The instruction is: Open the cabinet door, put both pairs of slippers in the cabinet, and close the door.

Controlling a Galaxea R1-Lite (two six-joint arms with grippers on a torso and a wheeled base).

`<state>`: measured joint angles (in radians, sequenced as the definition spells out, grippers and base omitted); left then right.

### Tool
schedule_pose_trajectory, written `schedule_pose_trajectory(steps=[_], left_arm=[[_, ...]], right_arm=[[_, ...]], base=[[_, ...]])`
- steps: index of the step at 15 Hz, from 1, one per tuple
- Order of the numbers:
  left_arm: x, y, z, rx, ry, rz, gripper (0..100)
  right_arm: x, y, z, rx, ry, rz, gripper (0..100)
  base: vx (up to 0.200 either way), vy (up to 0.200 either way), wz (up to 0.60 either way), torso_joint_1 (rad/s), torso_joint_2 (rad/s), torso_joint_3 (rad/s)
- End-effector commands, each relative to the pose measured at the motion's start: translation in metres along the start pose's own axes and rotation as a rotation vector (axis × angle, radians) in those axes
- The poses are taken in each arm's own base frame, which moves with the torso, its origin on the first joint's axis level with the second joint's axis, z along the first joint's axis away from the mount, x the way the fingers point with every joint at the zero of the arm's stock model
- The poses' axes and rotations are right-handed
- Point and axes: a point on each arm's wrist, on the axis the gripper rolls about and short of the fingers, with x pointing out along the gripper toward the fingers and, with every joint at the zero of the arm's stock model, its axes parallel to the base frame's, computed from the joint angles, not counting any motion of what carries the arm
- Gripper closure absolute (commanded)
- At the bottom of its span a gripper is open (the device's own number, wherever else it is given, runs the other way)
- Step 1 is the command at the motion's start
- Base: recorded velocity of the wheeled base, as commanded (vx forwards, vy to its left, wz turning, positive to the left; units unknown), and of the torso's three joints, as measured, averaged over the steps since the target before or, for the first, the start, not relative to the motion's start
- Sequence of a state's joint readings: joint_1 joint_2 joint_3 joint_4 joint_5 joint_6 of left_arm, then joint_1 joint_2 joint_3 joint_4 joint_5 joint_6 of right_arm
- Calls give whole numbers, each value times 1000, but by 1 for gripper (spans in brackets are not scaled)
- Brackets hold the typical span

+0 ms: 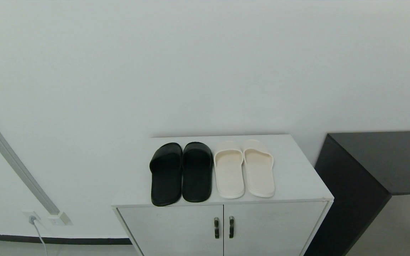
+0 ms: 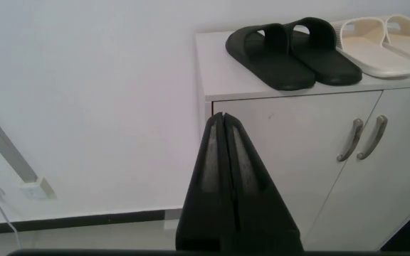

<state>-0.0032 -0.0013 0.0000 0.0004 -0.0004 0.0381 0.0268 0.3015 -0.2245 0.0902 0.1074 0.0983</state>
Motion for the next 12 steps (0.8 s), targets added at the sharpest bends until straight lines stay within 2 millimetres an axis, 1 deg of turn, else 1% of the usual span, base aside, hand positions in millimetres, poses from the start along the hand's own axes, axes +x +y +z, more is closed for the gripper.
schedule_pose_trajectory(steps=[1,2,3,4,6,7,8,10,12], left_arm=[[0,0,0,-3,1,1,100],[0,0,0,-3,1,1,100],[0,0,0,-3,1,-1,100],[0,0,0,-3,1,-1,100],[0,0,0,-3,1,1,100],[0,0,0,-3,1,-1,100],[0,0,0,-4,1,1,100],[0,0,0,-4,1,1,100],[0,0,0,-9,1,1,100]], right_arm=[[38,-1,12,16,181,49,0],[47,-1,15,16,203,60,0],[70,1,25,28,211,98,0],[85,6,31,29,199,130,0],[104,19,41,23,198,148,0],[117,46,51,43,208,177,0],[125,67,55,46,226,211,0],[145,104,62,45,254,233,0],[168,133,69,45,258,245,0]], base=[[0,0,0,0,0,0],[0,0,0,0,0,0],[0,0,0,0,0,0],[0,0,0,0,0,0],[0,0,0,0,0,0],[0,0,0,0,0,0],[0,0,0,0,0,0],[0,0,0,0,0,0],[0,0,0,0,0,0]])
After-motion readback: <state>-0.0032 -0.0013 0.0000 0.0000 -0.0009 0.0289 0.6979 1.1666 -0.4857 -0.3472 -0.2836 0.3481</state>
